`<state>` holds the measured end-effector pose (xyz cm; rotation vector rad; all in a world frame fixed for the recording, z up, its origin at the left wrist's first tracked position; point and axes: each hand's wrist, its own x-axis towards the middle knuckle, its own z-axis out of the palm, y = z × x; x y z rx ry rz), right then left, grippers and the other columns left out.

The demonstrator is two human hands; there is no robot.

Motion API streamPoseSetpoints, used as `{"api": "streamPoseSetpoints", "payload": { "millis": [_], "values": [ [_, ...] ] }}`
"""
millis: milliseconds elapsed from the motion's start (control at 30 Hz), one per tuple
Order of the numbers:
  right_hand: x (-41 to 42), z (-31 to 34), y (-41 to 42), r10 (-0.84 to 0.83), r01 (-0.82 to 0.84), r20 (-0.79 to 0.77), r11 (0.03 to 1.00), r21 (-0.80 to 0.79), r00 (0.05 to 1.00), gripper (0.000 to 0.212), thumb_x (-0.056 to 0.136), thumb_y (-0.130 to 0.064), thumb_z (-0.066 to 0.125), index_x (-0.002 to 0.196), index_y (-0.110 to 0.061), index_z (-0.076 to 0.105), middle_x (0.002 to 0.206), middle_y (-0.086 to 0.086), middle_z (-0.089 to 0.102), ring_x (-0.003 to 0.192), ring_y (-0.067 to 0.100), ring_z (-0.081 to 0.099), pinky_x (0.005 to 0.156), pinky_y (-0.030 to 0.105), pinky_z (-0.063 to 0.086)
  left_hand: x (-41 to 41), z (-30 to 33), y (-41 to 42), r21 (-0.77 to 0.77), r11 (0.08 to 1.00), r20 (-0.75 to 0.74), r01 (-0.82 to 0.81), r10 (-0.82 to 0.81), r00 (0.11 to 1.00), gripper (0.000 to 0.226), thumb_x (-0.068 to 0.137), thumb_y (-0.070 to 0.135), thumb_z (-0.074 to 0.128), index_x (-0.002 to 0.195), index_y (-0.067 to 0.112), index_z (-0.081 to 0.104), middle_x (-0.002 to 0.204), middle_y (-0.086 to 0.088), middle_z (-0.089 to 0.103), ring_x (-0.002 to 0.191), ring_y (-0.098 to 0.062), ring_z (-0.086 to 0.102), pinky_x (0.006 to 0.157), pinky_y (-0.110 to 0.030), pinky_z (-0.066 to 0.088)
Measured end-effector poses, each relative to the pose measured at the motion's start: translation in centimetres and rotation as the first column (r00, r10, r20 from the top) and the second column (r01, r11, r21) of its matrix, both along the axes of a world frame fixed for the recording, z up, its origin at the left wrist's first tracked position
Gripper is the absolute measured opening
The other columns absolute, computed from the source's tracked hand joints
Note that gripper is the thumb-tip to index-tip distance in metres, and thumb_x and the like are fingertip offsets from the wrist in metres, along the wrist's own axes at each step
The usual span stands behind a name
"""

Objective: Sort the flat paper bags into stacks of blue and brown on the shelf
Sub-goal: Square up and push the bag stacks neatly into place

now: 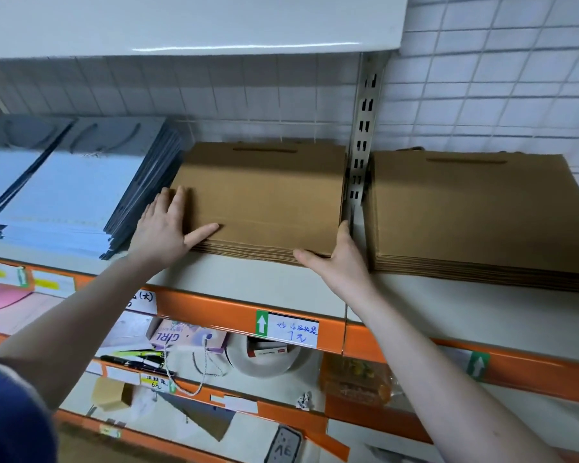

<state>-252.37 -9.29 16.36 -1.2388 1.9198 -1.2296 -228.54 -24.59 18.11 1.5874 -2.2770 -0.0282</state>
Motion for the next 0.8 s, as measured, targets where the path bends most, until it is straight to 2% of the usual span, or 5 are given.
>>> {"api": "streamPoseSetpoints", "payload": {
  "millis": [167,300,400,600,800],
  "values": [
    [0.1,-0.2,-0.1,-0.019,0.019,-0.005,1.000,-0.013,1.000,0.109,0.078,-0.043,0.072,0.151,-0.012,-0.003,0.158,0.002,0.014,0.143,0.018,0.021,0.110,0.027,0.023,0.1,-0.1,0.1,0.010,0.997,-0.039,-0.077,0.078,0.996,0.108,0.068,0.080,0.031,0.151,0.013,0.011,0.156,-0.018,0.015,0.141,-0.035,0.021,0.115,-0.046,0.019],
    [0.2,-0.2,-0.3,-0.026,0.026,0.007,1.000,-0.011,1.000,0.111,0.077,-0.044,0.073,0.151,-0.013,-0.003,0.158,0.002,0.017,0.143,0.019,0.022,0.113,0.031,0.025,0.1,-0.1,0.2,-0.004,0.993,-0.115,-0.119,0.118,0.986,0.106,0.071,0.078,0.032,0.150,0.009,0.016,0.151,-0.019,0.027,0.134,-0.038,0.033,0.108,-0.048,0.030],
    [0.3,-0.2,-0.4,-0.038,0.038,0.021,0.999,-0.011,0.999,0.112,0.076,-0.046,0.073,0.151,-0.014,-0.004,0.158,0.001,0.017,0.143,0.019,0.023,0.115,0.034,0.026,0.3,0.1,-0.1,0.049,0.985,-0.188,-0.164,0.170,0.967,0.108,0.068,0.078,0.037,0.149,0.008,0.020,0.145,-0.022,0.036,0.128,-0.041,0.040,0.101,-0.048,0.037],
    [0.5,0.0,-0.6,-0.060,0.061,0.048,0.998,-0.015,0.997,0.112,0.076,-0.042,0.074,0.151,-0.015,-0.004,0.157,0.002,0.019,0.142,0.020,0.025,0.110,0.030,0.027,1.1,0.4,-0.6,0.060,0.991,-0.322,-0.118,0.131,0.938,0.090,0.073,0.068,0.058,0.141,0.011,0.041,0.136,-0.015,0.052,0.125,-0.034,0.047,0.102,-0.044,0.040],
    [0.7,-0.1,-0.9,-0.082,0.083,0.085,0.996,-0.011,0.993,0.116,0.073,-0.042,0.077,0.151,-0.015,-0.003,0.155,0.002,0.025,0.140,0.019,0.028,0.112,0.032,0.028,0.6,0.3,-0.2,0.151,0.981,-0.411,-0.126,0.178,0.894,0.090,0.074,0.061,0.064,0.141,0.008,0.036,0.138,-0.015,0.049,0.126,-0.036,0.045,0.101,-0.045,0.038]
  ]
}}
